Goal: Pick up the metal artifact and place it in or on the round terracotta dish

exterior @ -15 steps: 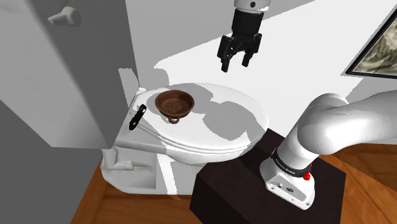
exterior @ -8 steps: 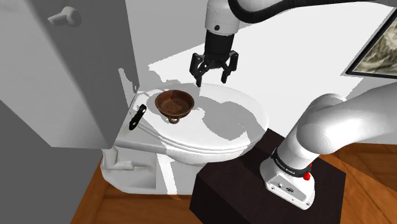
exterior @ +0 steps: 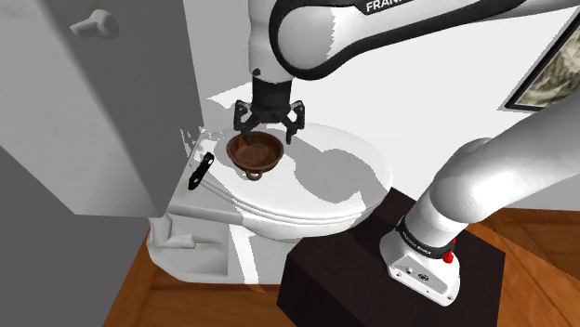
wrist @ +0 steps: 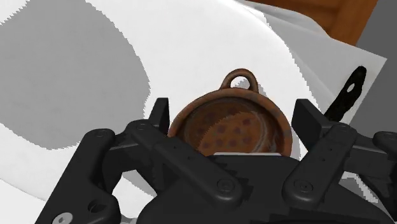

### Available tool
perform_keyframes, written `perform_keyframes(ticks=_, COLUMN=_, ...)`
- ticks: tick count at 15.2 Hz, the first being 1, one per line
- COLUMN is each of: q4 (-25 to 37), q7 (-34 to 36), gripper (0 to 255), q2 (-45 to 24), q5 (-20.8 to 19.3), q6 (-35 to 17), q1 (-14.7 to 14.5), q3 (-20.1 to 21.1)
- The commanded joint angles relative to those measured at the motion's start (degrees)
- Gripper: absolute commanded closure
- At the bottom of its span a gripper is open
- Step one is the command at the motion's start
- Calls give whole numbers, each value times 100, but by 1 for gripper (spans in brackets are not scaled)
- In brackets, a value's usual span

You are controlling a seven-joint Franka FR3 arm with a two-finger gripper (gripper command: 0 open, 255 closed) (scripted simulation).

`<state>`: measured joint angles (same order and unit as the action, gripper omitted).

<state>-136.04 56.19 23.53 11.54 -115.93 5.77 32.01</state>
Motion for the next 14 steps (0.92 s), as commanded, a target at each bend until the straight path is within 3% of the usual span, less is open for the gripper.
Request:
perform_keyframes(ticks=1, q4=185, q7=578, gripper=0, q2=-462, q5=-160, q6=-311, q1=159, q3=308)
perform_keyframes(ticks=4, q4=561, q7=1500, gripper=0, q2=-1240, q5=-622, q6=-677, q1=404, q3=737)
perform_keyframes(ticks=8, q4=1198, q7=2909, gripper=0, q2=-2435, q5=-1625, q6=-982, q1=574, q3=1113)
perform_keyframes(ticks=11, q4=1784, q7=3943, gripper=0, q2=-3357, q5=-2468, q6=-1025, q1=389, q3=1064)
perform_keyframes(ticks=14, q4=2450, q7=4775, gripper=0, q2=-4182, q5=-3123, q6=-961, q1=6, q3=786)
